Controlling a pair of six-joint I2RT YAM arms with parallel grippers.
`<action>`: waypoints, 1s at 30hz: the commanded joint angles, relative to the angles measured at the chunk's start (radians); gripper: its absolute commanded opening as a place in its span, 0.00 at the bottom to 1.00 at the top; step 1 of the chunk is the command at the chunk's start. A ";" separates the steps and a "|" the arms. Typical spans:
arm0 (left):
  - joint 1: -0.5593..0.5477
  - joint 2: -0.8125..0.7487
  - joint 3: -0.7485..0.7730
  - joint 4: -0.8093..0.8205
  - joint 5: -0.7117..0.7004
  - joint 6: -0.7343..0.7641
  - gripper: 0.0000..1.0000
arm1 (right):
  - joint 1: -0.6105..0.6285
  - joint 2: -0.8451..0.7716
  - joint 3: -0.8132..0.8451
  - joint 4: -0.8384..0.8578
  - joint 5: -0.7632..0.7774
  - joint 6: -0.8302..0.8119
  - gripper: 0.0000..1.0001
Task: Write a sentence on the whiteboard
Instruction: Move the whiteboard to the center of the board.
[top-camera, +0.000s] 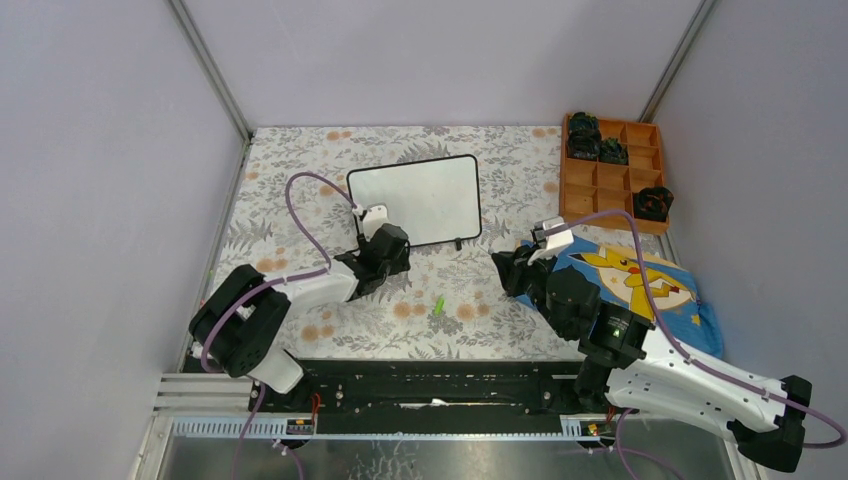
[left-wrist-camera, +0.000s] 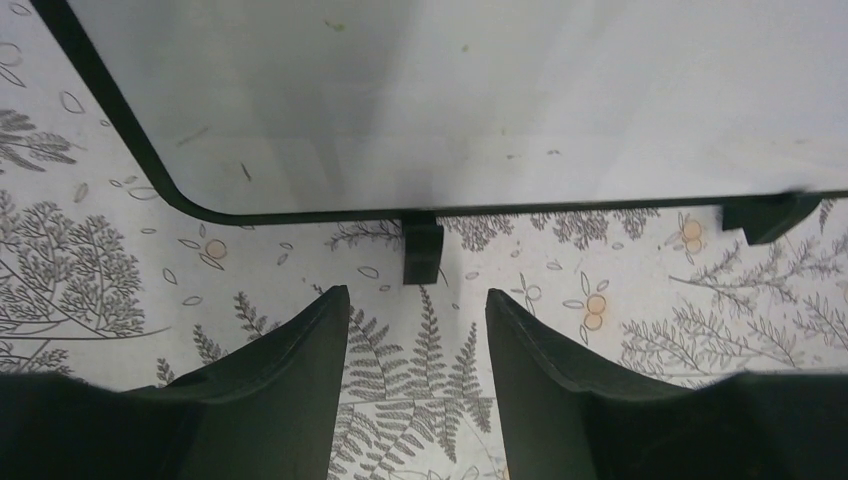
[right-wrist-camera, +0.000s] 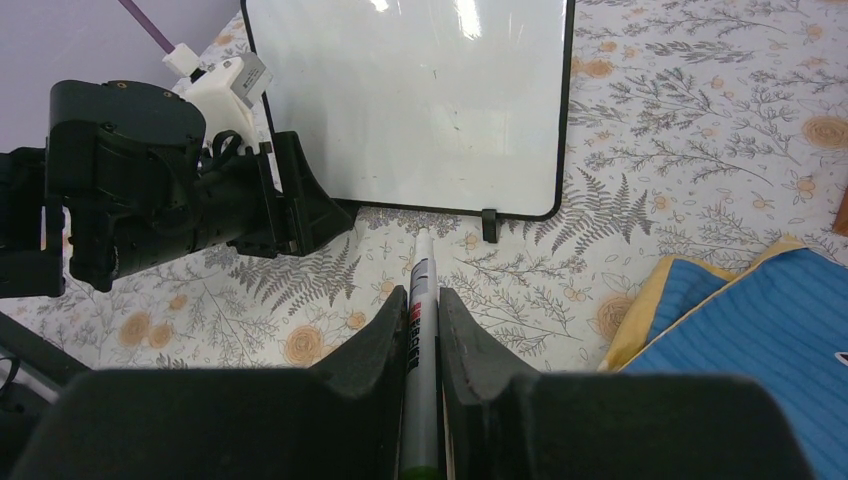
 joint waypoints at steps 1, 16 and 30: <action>-0.007 0.018 -0.003 0.098 -0.095 -0.014 0.58 | -0.003 0.002 0.006 0.033 0.029 -0.003 0.00; -0.030 0.112 0.058 0.102 -0.129 0.006 0.48 | -0.003 -0.012 0.010 0.038 0.035 -0.046 0.00; -0.034 0.158 0.103 0.074 -0.146 0.025 0.35 | -0.003 -0.019 0.009 0.027 0.027 -0.033 0.00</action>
